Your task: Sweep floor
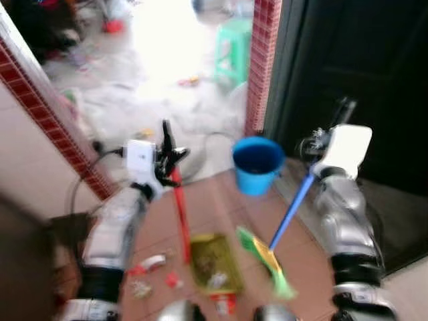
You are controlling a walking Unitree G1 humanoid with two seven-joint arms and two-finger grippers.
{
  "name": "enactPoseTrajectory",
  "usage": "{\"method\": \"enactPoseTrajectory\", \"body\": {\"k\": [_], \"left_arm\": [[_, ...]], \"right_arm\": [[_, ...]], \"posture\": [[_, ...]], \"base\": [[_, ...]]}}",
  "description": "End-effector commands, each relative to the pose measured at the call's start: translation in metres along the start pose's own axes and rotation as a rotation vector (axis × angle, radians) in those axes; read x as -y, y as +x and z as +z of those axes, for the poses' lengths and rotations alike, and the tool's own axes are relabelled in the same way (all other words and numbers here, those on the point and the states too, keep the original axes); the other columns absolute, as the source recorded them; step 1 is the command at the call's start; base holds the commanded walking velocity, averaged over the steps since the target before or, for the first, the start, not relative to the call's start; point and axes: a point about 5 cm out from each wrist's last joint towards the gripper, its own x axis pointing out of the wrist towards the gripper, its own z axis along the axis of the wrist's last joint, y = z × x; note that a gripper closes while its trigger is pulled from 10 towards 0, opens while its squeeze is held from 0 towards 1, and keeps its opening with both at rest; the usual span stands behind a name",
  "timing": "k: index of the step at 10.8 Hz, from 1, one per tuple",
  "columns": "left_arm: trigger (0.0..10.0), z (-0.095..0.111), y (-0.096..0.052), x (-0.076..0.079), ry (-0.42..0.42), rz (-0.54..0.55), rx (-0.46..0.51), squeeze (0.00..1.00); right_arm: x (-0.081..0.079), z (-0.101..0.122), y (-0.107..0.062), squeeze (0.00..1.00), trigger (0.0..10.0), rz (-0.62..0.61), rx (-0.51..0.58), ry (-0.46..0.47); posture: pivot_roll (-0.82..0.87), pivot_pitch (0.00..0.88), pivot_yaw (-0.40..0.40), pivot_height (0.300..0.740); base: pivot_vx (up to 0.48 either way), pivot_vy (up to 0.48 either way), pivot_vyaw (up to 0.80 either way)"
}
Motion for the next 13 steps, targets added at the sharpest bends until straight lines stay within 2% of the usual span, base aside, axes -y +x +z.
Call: {"method": "enactPoseTrajectory", "body": {"k": [1, 4, 5, 6, 8, 11, 13], "left_arm": [[10.0, 0.015, 0.004, 0.006, 0.007, -0.027, 0.077, 0.00], [10.0, 0.015, 0.006, 0.013, 0.001, -0.004, 0.106, 0.00], [10.0, 0.013, 0.005, 0.013, -0.015, 0.036, 0.122, 0.00], [10.0, 0.011, 0.002, 0.014, -0.020, 0.075, 0.137, 0.00], [10.0, 0.017, 0.000, 0.012, -0.005, 0.064, 0.160, 0.00], [10.0, 0.035, 0.003, 0.005, 0.007, 0.057, 0.211, 0.00], [10.0, 0.057, 0.006, 0.004, -0.032, 0.030, 0.276, 0.00]], "right_arm": [[0.002, 0.016, 0.003, 0.00, 10.0, 0.003, 0.084, -0.041], [0.000, 0.020, 0.008, 0.00, 10.0, 0.035, 0.096, -0.074], [-0.007, 0.021, 0.010, 0.00, 10.0, 0.076, 0.092, -0.081], [-0.021, 0.021, 0.013, 0.00, 10.0, 0.137, 0.093, -0.085], [-0.028, 0.024, 0.014, 0.00, 10.0, 0.137, 0.105, -0.053], [-0.017, 0.018, 0.012, 0.00, 10.0, 0.067, 0.095, -0.036], [-0.004, 0.009, 0.010, 0.00, 10.0, 0.021, 0.073, -0.075]], "posture": [[-0.10, 0.000, 0.092, 0.740], [-0.08, 0.000, 0.014, 0.740], [-0.07, 0.000, -0.025, 0.740], [-0.06, 0.000, -0.055, 0.740], [-0.05, 0.000, -0.019, 0.740], [-0.06, 0.000, 0.037, 0.740], [-0.07, 0.000, 0.050, 0.740]], "base": [[0.000, 0.000, 0.00], [0.000, 0.000, 0.00], [0.000, 0.000, 0.00], [0.000, 0.000, 0.00], [0.000, 0.000, 0.00], [0.236, 0.000, -0.39], [0.392, 0.277, 0.00]]}}
